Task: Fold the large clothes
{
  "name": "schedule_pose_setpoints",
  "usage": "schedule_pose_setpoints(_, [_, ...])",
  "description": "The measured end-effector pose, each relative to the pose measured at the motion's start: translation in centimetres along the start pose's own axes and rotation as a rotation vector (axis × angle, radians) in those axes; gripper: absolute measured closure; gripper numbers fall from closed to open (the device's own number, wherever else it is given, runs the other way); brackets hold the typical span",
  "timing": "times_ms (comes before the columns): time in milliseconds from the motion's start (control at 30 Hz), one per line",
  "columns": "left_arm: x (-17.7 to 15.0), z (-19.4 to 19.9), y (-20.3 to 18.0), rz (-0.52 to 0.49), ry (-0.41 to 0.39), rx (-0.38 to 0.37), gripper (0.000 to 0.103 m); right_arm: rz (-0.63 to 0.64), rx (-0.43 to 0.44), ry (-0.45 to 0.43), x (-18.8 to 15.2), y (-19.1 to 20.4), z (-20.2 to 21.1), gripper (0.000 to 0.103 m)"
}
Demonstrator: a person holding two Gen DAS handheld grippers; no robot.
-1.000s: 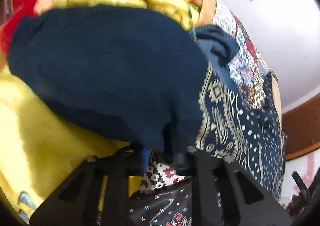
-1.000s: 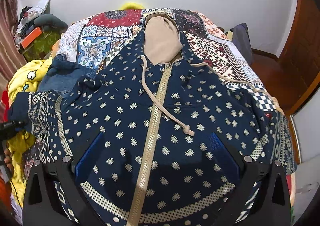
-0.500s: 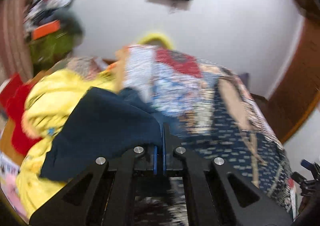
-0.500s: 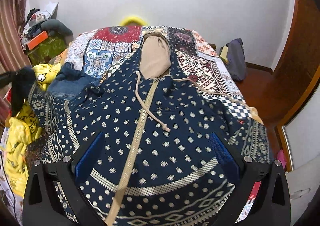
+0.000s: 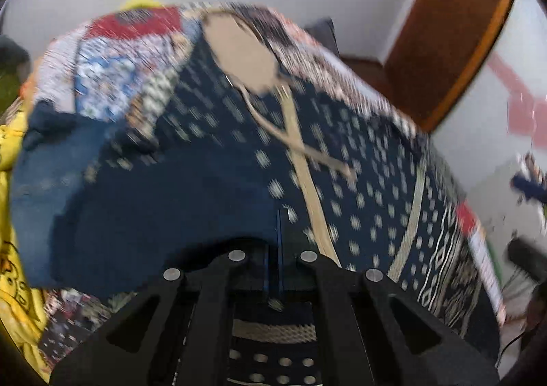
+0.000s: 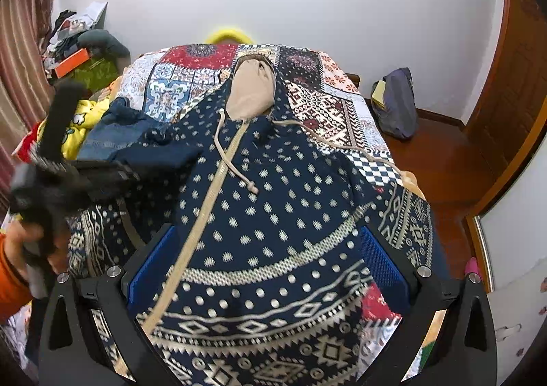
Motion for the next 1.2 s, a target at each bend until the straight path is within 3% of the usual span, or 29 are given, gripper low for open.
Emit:
schedule_pose_setpoints(167, [-3.2,-2.3,-0.3,0.018,0.121,0.000,0.099,0.021,-0.030,0.020,-1.2,-0.4,-0.3,0.000])
schedule_pose_setpoints(267, [-4.6,-2.3,0.2,0.058,0.181,-0.024,0.074,0.014,-0.021,0.040,-1.8,-0.3,-0.6,0.000])
schedule_pose_setpoints(333, [-4.9,-1.5,0.6,0.083,0.171,-0.044,0.063,0.010,-0.016,0.048,-1.9,0.0,-0.7,0.000])
schedule_pose_setpoints(467, [-4.8,1.4,2.1,0.081,0.134,-0.028,0.057,0.021,0.003,0.047,-1.3,1.7,-0.7,0.000])
schedule_pose_setpoints(567, [-4.3,4.6,4.2,0.106,0.075,-0.029,0.042,0.051,0.010,0.032,-0.4,3.3,-0.6,0.000])
schedule_pose_setpoints(733, [-3.9,9.4,10.1,0.100,-0.033,0.116,0.041,0.109,0.038,0.009,1.9,7.1,-1.0,0.000])
schedule_pose_setpoints(867, [-4.6,12.0,15.3,0.093,-0.074,0.206,0.040,0.183,0.084,0.010,3.8,11.9,-2.1,0.000])
schedule_pose_setpoints(1200, [-7.8,12.9,23.6,0.120,-0.070,0.237,0.040,0.420,0.191,0.137,4.6,25.6,-10.2,0.002])
Point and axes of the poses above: each gripper's, at about its wrist camera, not at the fingertips, and z roughly against the way its jaws point, y to its left, x to its top, the point moved 8 cm from there along -z, roughly the way its jaws point, and after that the axes turned 3 degrees about z, right-handed, at the moved point
